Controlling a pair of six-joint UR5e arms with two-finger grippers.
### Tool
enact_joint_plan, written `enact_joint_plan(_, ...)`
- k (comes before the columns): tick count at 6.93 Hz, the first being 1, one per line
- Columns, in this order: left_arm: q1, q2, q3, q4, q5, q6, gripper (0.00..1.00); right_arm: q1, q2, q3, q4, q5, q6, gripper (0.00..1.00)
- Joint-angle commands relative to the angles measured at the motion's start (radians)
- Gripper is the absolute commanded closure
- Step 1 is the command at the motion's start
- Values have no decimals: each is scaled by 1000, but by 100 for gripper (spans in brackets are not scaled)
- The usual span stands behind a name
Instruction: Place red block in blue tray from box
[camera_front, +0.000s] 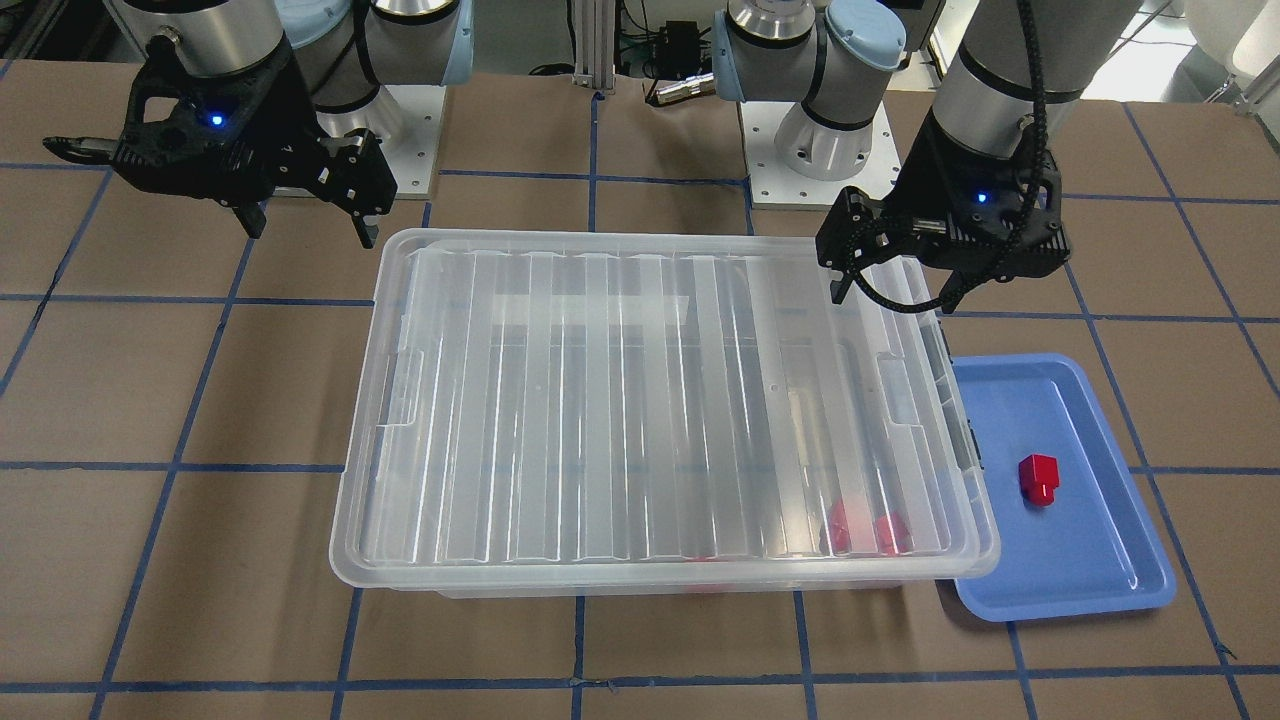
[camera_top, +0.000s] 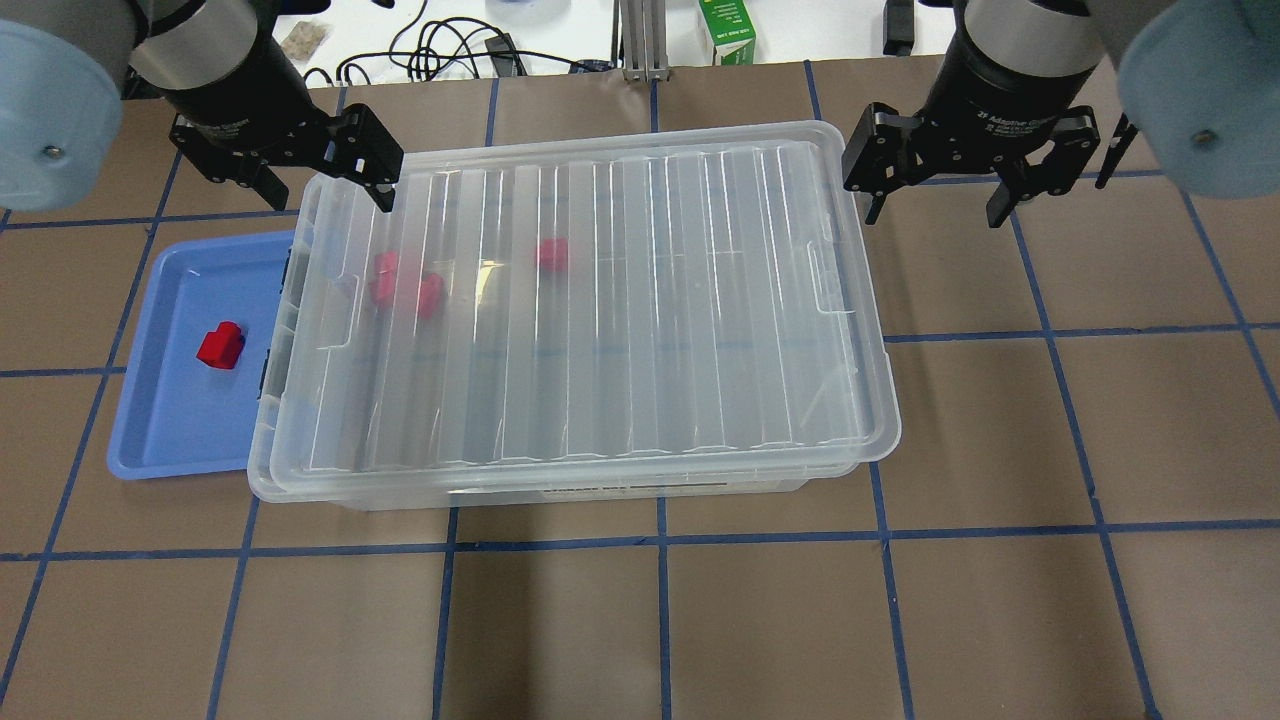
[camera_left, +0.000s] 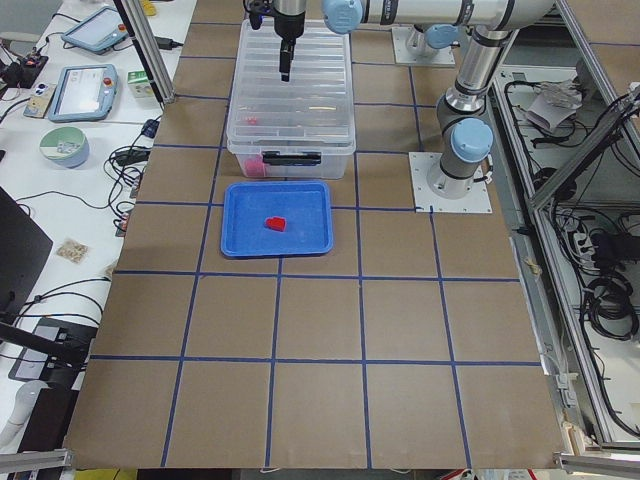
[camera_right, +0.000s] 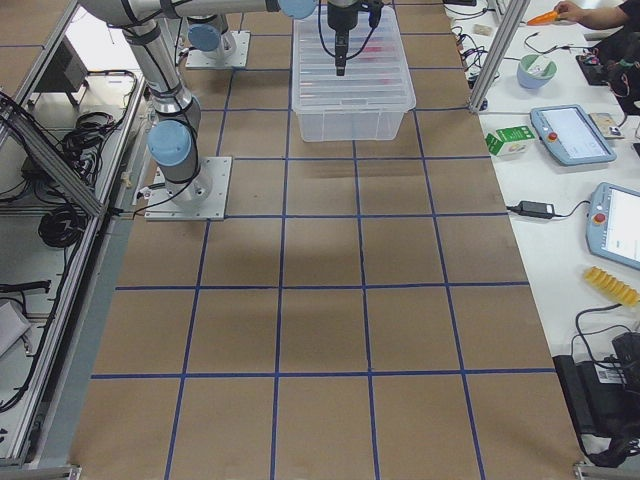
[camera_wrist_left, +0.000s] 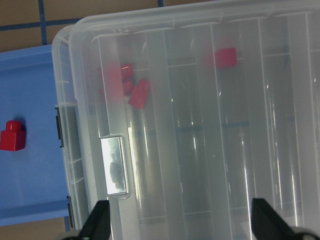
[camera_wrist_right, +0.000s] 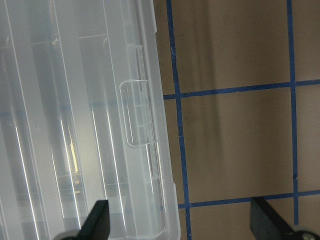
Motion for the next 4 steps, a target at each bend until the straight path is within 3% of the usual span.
enact_joint_plan(1, 0, 0, 0, -1, 0, 0, 0, 0, -1, 2, 0, -1, -6, 0)
enact_joint_plan(4, 0, -2, -5, 0, 7, -2, 0, 3, -2, 2, 2, 6, -1, 0)
